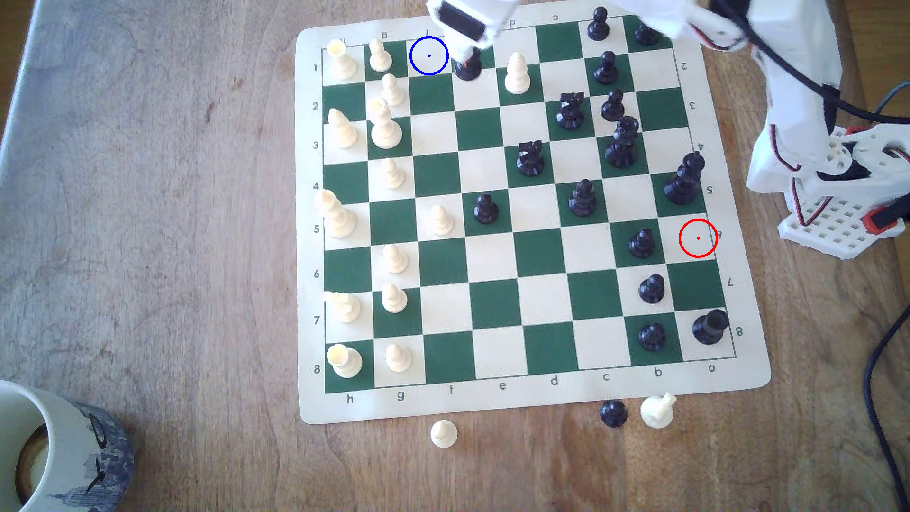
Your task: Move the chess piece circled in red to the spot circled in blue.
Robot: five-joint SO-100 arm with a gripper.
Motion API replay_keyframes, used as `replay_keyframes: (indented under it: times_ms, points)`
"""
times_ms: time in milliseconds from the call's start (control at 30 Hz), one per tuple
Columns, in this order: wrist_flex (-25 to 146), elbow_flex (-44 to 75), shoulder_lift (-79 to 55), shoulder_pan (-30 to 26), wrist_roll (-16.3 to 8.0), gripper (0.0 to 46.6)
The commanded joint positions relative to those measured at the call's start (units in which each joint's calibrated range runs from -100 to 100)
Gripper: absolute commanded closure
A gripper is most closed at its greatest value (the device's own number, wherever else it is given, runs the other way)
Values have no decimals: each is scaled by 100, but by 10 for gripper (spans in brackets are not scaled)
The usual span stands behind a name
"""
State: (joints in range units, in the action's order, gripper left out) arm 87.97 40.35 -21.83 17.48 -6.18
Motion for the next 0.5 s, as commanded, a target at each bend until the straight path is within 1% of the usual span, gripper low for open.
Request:
replay_keyframes:
  times_ms: [0, 233, 467]
  points:
    - [-484, 489, -75, 126, -5, 463]
    - [-1205, 480, -457, 243, 98, 463]
    - [-1467, 516, -755, 352, 156, 463]
